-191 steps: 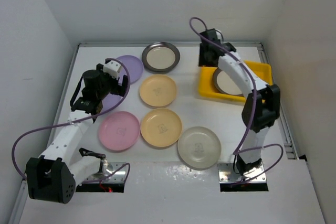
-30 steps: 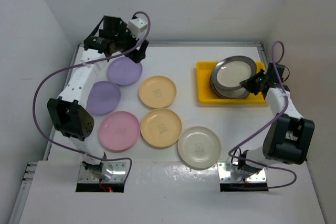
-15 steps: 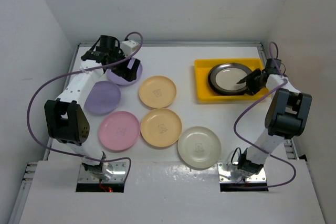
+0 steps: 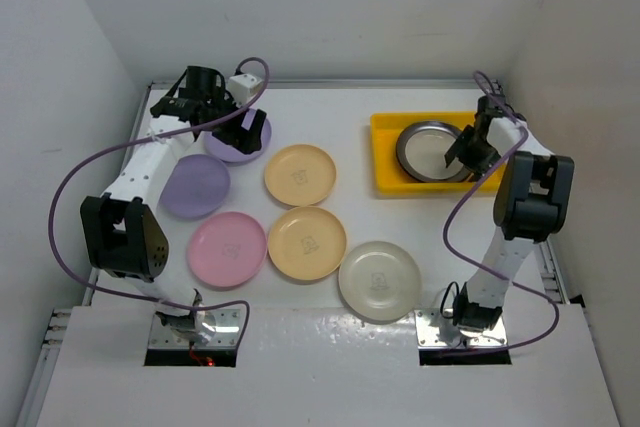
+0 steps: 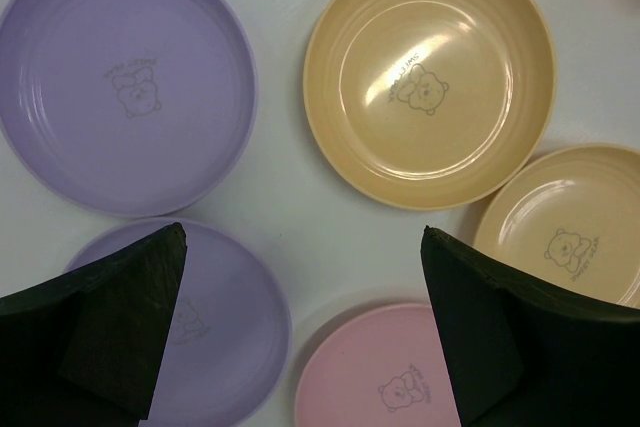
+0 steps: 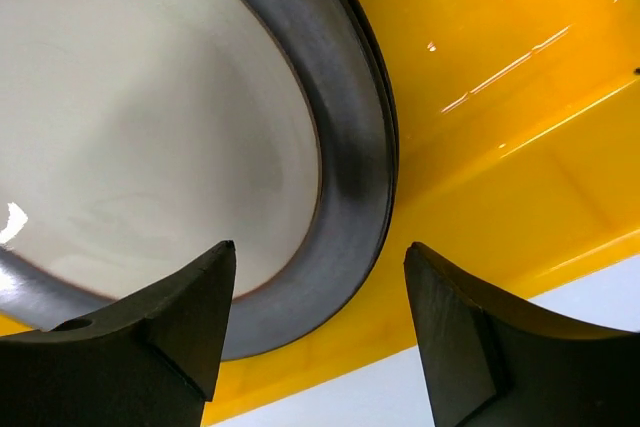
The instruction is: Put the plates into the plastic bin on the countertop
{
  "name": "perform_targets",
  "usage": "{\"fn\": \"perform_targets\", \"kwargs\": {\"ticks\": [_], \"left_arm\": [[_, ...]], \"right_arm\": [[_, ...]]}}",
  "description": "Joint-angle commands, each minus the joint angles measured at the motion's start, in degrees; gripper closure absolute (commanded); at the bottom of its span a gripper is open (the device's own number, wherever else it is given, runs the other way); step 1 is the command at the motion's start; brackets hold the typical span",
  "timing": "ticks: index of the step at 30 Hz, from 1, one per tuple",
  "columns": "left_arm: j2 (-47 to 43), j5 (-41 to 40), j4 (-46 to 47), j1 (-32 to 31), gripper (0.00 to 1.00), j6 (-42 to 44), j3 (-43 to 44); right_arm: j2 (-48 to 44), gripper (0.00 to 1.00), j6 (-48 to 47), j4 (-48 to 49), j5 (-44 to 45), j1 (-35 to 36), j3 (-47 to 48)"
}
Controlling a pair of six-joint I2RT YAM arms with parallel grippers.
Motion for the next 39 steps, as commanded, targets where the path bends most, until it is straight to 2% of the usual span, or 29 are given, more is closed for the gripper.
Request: {"fn": "perform_targets", "kwargs": {"ticks": [1, 3, 4, 6, 7, 8, 10, 11, 12, 13, 14, 15, 16, 17, 18, 21, 23, 25, 27, 28, 29, 30, 33, 34, 36, 37, 39], "left_arm": [[-2.9, 0.8, 0.4, 0.7, 0.0, 0.0, 0.3], [-2.9, 0.2, 0.4, 0.7, 0.0, 0.0, 0.3], [-3.4, 0.2, -0.1, 0.7, 0.0, 0.5, 0.3], [-3.9, -0.5, -0.8, 0.7, 0.0, 0.5, 0.3], [-4.8, -1.2, -0.8, 1.4, 0.0, 0.5, 0.3], [-5.4, -1.2, -0.8, 2.0, 0.0, 0.5, -0.5], [-7.0, -1.8, -0.8, 2.7, 0.0, 0.5, -3.0], [-9.0, -1.8, -0.8, 3.6, 0.02, 0.5, -4.2], [-10.3, -1.8, -0.8, 4.2, 0.12, 0.5, -5.3], [-11.4, -1.1, -0.8, 4.8, 0.24, 0.5, -7.8], [-12.5, -1.1, -0.8, 5.9, 0.44, 0.5, -9.1], [-14.8, -1.1, -0.8, 6.5, 0.72, 0.5, -10.4], [-16.0, -1.9, -0.8, 7.1, 0.76, -0.3, -12.9], [-17.1, -1.9, -0.8, 8.4, 0.76, -0.3, -14.3], [-19.4, -2.7, -0.8, 9.0, 0.62, -0.8, -15.6], [-23.2, -5.7, -0.8, 11.1, 0.46, -0.8, -21.3], [-26.9, -7.8, -0.8, 12.2, 0.42, -0.2, -25.1], [-28.6, -9.3, -0.8, 12.7, 0.4, 0.5, -27.1], [-29.8, -11.7, -0.8, 13.2, 0.38, 1.0, -29.2], [-30.3, -11.7, -0.8, 13.2, 0.38, 1.0, -29.2], [-30.3, -12.3, -0.8, 13.2, 0.38, 1.6, -29.2], [-30.3, -12.3, -0.8, 13.2, 0.37, 1.6, -29.2], [-30.3, -11.8, -0.8, 13.2, 0.37, 2.3, -28.7], [-30.3, -11.8, -0.8, 13.2, 0.37, 2.3, -28.0], [-29.2, -11.8, -0.2, 13.2, 0.37, 2.9, -27.3], [-28.4, -11.8, -0.2, 13.7, 0.36, 2.9, -26.7], [-27.6, -11.8, 0.4, 13.7, 0.36, 3.5, -26.1]], "right_arm": [[-0.9, 0.32, -2.9, -5.2, 7.4, 1.5, 3.4], [-4.8, 0.31, -5.3, -4.3, 9.2, 3.9, 3.1], [-6.7, 0.28, -5.9, -2.3, 11.2, 4.8, 2.3], [-15.4, 0.11, -8.5, 0.3, 10.9, 8.2, 0.6], [-17.9, 0.1, -8.9, 2.3, 5.9, 8.9, -1.3], [-25.4, 0.1, -9.9, 3.5, 2.8, 11.0, -4.5], [-29.7, 0.12, -10.4, 5.5, -5.4, 13.3, -8.5], [-32.9, 0.2, -9.8, 1.8, -7.4, 15.5, -13.4], [-33.2, 0.48, -9.2, -0.5, -7.4, 18.7, -15.0], [-33.3, 0.66, -7.5, -2.6, -6.1, 22.0, -16.6], [-33.0, 0.79, -6.6, -8.9, -4.2, 23.6, -21.9], [-32.2, 0.76, -5.8, -10.6, -2.3, 26.7, -24.1], [-31.6, 0.66, -2.7, -11.9, -1.6, 29.2, -28.0], [-31.2, 0.5, -1.6, -13.6, 0.1, 30.2, -31.9], [-31.8, 0.3, 0.1, -13.4, 0.6, 33.0, -36.1], [-36.4, 0.26, 3.5, -10.2, 1.0, 37.0, -43.5], [-37.4, 0.26, 6.5, -7.9, 0.7, 38.6, -45.5], [-38.1, 0.31, 7.6, -4.1, 1.0, 39.1, -48.8], [-37.1, 0.57, 9.4, -1.7, 1.8, 39.6, -50.4], [-36.4, 0.74, 9.6, -1.5, 2.4, 40.2, -50.5], [-36.1, 0.95, 9.8, -1.7, 3.3, 40.8, -49.7], [-35.8, 1.0, 9.8, -3.9, 6.8, 41.0, -49.2], [-36.6, 1.0, 8.7, -10.5, 12.1, 43.0, -42.9], [-37.2, 1.0, 8.3, -15.0, 14.1, 43.7, -37.3], [-41.6, 1.0, 6.5, -16.9, 16.6, 44.5, -33.3], [-45.9, 1.0, 6.1, -16.6, 17.8, 43.3, -27.4], [-48.0, 1.0, 4.1, -14.7, 18.1, 38.9, -22.5]]}}
